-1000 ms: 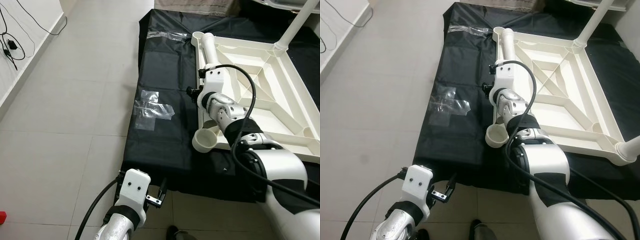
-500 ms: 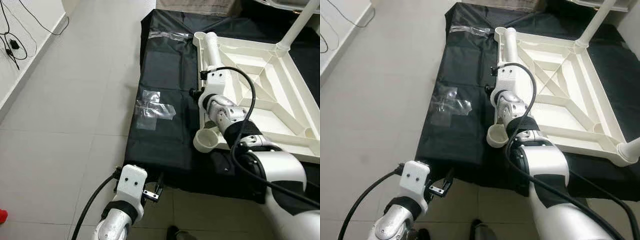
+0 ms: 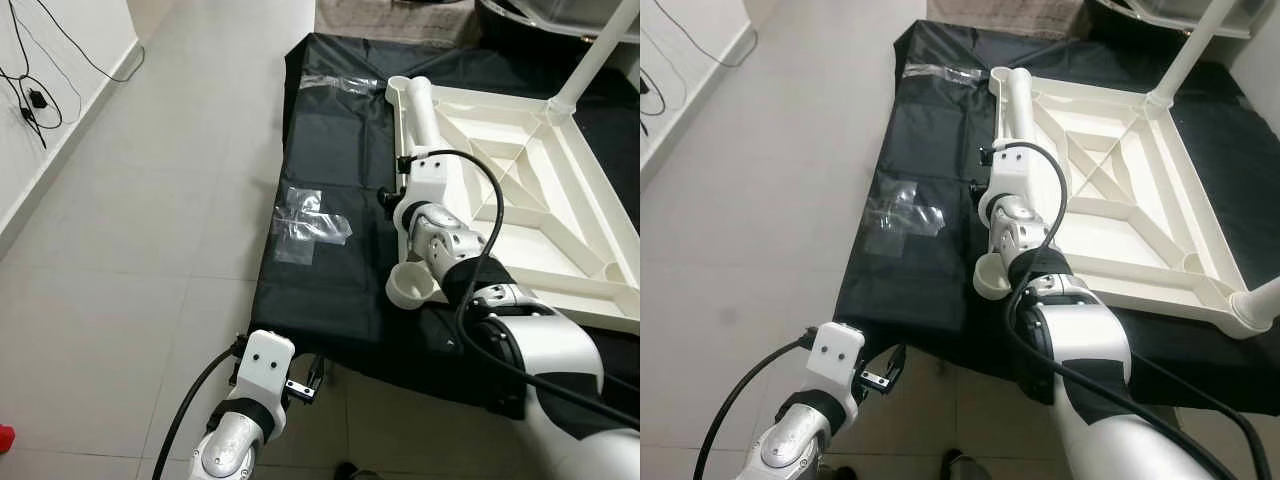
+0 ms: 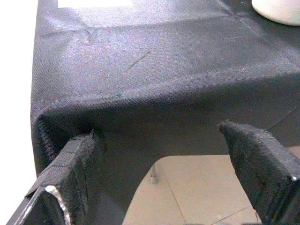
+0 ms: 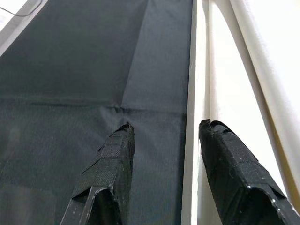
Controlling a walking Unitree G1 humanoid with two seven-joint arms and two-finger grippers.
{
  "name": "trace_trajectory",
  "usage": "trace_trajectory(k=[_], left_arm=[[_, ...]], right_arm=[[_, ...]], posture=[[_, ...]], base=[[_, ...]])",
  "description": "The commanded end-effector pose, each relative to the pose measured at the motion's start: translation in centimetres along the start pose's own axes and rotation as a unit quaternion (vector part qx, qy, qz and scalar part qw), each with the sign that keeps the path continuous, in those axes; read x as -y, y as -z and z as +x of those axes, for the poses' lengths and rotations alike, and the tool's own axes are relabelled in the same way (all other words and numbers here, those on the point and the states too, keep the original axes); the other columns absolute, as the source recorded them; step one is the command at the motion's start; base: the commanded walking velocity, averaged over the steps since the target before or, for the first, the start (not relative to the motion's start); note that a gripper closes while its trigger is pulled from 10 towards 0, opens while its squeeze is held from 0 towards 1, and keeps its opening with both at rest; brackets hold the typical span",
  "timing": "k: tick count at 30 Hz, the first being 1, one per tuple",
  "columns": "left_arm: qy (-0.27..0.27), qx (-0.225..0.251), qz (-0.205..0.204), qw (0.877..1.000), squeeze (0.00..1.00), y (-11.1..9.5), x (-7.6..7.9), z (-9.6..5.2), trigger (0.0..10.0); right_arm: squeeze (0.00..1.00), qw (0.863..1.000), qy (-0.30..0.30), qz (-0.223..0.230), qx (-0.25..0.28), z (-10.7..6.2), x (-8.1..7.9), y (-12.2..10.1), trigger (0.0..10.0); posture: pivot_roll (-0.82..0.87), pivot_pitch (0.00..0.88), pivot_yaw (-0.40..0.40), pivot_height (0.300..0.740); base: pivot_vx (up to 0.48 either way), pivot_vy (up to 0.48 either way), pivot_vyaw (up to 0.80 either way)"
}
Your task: Building children table
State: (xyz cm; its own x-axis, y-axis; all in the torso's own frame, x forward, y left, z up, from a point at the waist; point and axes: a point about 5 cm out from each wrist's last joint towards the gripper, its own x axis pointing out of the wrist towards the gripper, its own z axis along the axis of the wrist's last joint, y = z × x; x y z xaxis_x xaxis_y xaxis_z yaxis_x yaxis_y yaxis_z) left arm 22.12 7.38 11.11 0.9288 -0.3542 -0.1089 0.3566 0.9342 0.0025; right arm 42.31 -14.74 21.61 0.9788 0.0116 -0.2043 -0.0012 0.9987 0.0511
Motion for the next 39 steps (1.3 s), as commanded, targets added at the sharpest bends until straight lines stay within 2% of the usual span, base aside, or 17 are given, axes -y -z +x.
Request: trace_trajectory(k=[1,8,11,13,16,18,20,23,24,26,29,31,39], left_arm=[[0.004,0.003,0.0,1.0,0.0,0.2,0.2,-0.1,10.0],[0.006,0.004,0.001,1.0,0.0,0.6,0.3,0.1,10.0],[0.006,0.004,0.0,1.0,0.0,0.7,0.4,0.0,10.0],[0.003,0.011,-0.002,1.0,0.0,0.6,0.4,-0.2,10.0],[0.001,0.012,-0.003,1.0,0.0,0.6,0.4,-0.2,10.0],[-0.003,0.015,-0.004,1.0,0.0,0.5,0.3,-0.3,10.0],[-0.007,0.021,-0.004,1.0,0.0,0.4,0.1,-0.4,10.0],[-0.015,0.033,0.001,0.999,0.0,0.0,-0.1,-0.3,10.0],[-0.031,0.056,0.017,0.998,0.0,-0.8,-0.8,0.0,10.0],[-0.037,0.065,0.025,0.997,0.0,-1.2,-1.2,0.2,10.0],[-0.048,0.082,0.037,0.995,0.0,-2.0,-1.9,0.7,10.0],[-0.06,0.108,0.065,0.99,0.0,-3.2,-2.5,1.2,10.0],[-0.072,0.126,0.08,0.986,0.0,-3.9,-3.2,1.7,10.0]], right_arm=[[0.0,0.998,0.006,-0.006,-0.064,-0.1,0.4,3.5,10.0],[0.0,0.997,0.019,-0.016,-0.073,-0.1,0.4,3.9,10.0],[0.0,0.998,0.024,0.002,-0.06,-0.1,0.2,3.5,10.0],[0.0,0.999,-0.001,0.051,-0.003,0.0,-0.4,1.6,10.0],[0.0,0.997,-0.009,0.069,0.025,0.0,-0.6,0.8,10.0],[0.0,0.993,-0.024,0.089,0.077,-0.1,-0.9,-0.7,10.0],[0.0,0.985,-0.047,0.093,0.134,-0.4,-1.3,-2.1,10.0],[0.0,0.98,-0.059,0.094,0.163,-0.7,-1.5,-2.6,10.0],[0.0,0.973,-0.07,0.088,0.203,-1.1,-1.7,-3.1,10.0],[0.0,0.969,-0.074,0.084,0.221,-1.4,-1.7,-3.2,10.0],[0.0,0.963,-0.075,0.069,0.249,-2.0,-1.7,-2.9,10.0],[0.0,0.958,-0.078,0.04,0.275,-3.3,-1.8,-1.2,10.0],[0.0,0.961,-0.081,0.024,0.265,-5.8,-2.2,3.1,10.0]], posture=[[0.09,0.131,-0.081,0.74],[0.09,0.107,-0.088,0.74],[0.08,0.108,-0.089,0.74],[0.09,0.108,-0.09,0.74],[0.09,0.108,-0.091,0.74],[0.09,0.106,-0.091,0.74],[0.09,0.099,-0.087,0.74],[0.08,0.094,-0.083,0.74],[0.08,0.087,-0.083,0.74],[0.08,0.084,-0.084,0.74],[0.08,0.076,-0.083,0.74],[0.09,0.065,-0.083,0.74],[0.07,0.053,-0.06,0.74]], base=[[0.0,0.0,0.0],[0.0,0.0,0.0],[0.0,0.0,0.0],[0.0,0.0,0.0],[0.0,0.0,0.0],[0.0,0.0,0.0],[0.0,0.0,0.0],[0.0,0.0,0.0],[0.0,0.0,0.0],[0.0,0.0,0.0],[0.0,0.0,0.0],[0.0,0.0,0.0],[0.0,0.0,0.0]])
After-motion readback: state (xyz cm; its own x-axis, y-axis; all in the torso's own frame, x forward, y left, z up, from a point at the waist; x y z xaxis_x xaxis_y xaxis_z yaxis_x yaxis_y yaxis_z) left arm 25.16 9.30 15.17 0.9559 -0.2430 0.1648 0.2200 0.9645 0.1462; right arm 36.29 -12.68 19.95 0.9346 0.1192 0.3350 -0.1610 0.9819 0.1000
